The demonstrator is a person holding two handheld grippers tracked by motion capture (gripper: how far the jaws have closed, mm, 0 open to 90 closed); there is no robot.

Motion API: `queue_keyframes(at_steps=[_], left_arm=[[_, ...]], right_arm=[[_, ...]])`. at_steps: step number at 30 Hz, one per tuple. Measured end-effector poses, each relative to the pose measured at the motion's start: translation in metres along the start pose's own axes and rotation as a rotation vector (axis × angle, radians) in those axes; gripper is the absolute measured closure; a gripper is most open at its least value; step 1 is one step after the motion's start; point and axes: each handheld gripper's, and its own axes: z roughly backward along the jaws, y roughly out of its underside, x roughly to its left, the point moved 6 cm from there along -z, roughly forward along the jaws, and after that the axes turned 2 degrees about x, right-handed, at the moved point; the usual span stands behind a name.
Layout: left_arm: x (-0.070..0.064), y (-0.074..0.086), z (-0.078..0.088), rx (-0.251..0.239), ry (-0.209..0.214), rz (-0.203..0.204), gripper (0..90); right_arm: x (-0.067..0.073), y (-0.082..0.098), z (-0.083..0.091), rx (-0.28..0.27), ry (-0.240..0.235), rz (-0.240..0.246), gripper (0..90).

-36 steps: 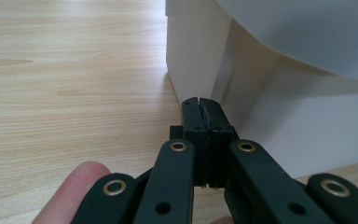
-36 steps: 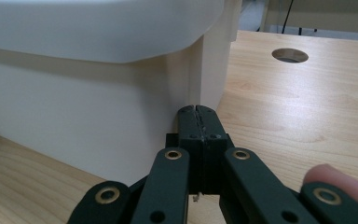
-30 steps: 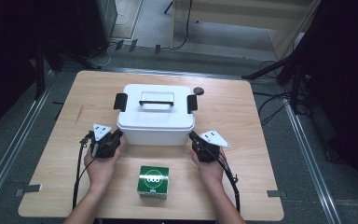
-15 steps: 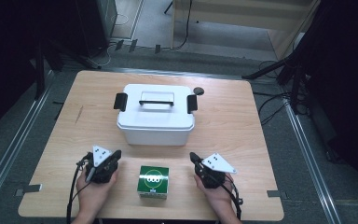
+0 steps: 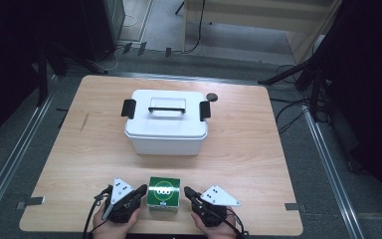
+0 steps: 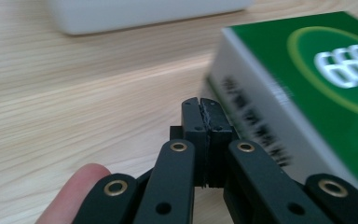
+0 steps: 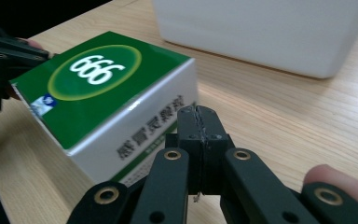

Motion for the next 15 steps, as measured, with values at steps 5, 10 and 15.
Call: queue_keyframes(at_steps=[5,10,15], left_arm=[[-0.019,-0.009,-0.016,0.004,0.024,-0.006,90.0],[-0.038,-0.018,-0.032,0.004,0.043,-0.026,90.0],[-0.060,-0.026,-0.049,0.005,0.070,-0.041,90.0]], right_arm=[[-0.010,-0.001,0.008,0.019,0.016,-0.033,90.0],[-0.027,0.001,0.020,0.024,0.058,-0.050,90.0],[-0.056,0.003,0.037,0.015,0.126,-0.067,90.0]])
